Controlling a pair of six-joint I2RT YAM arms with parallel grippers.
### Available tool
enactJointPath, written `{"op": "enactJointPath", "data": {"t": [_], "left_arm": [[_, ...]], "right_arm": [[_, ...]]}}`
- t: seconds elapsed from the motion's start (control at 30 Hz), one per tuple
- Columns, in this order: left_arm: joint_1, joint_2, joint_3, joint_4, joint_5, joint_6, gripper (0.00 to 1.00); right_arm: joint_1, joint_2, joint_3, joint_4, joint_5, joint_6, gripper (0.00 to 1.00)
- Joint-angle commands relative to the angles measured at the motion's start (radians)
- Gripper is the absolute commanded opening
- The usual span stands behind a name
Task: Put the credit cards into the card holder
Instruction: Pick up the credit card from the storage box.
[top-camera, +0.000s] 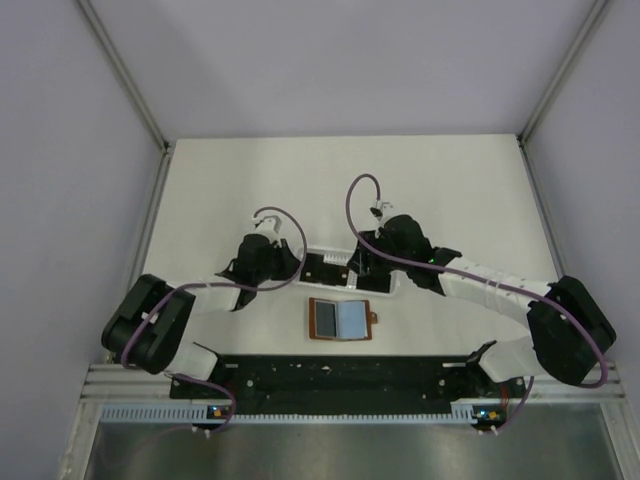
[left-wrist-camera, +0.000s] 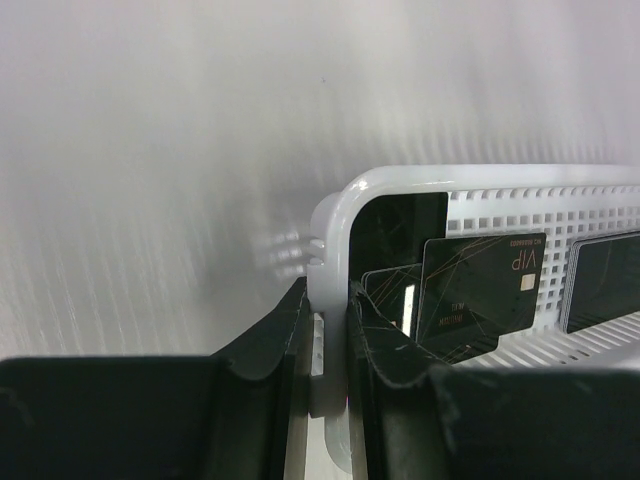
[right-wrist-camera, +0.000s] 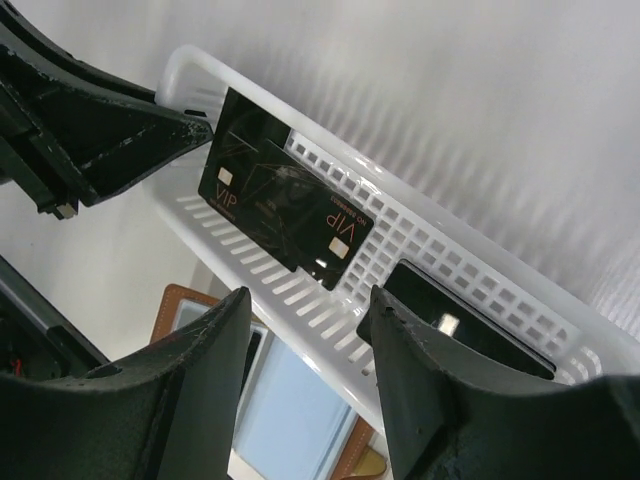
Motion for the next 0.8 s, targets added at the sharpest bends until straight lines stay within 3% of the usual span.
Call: {"op": "enactJointPath", "data": {"t": [0.0, 0.3, 0.77], "left_arm": [[-0.042, -0.081, -0.09, 0.265, -0.07, -0.079, 0.0], [-0.181, -0.134, -0.195, 0.402, -0.28, -0.132, 0.0], [-0.2, -0.145, -0.179, 0.36, -0.313, -0.131, 0.0]], "right_arm": [[-0.008, -0.028, -0.039, 0.151, -0.066, 0.021, 0.52], [-0.009, -0.02, -0.1, 0.266, -0.15, 0.014, 0.51], [-0.009, 0.035, -0.097, 0.179, -0.048, -0.02, 0.51]]}}
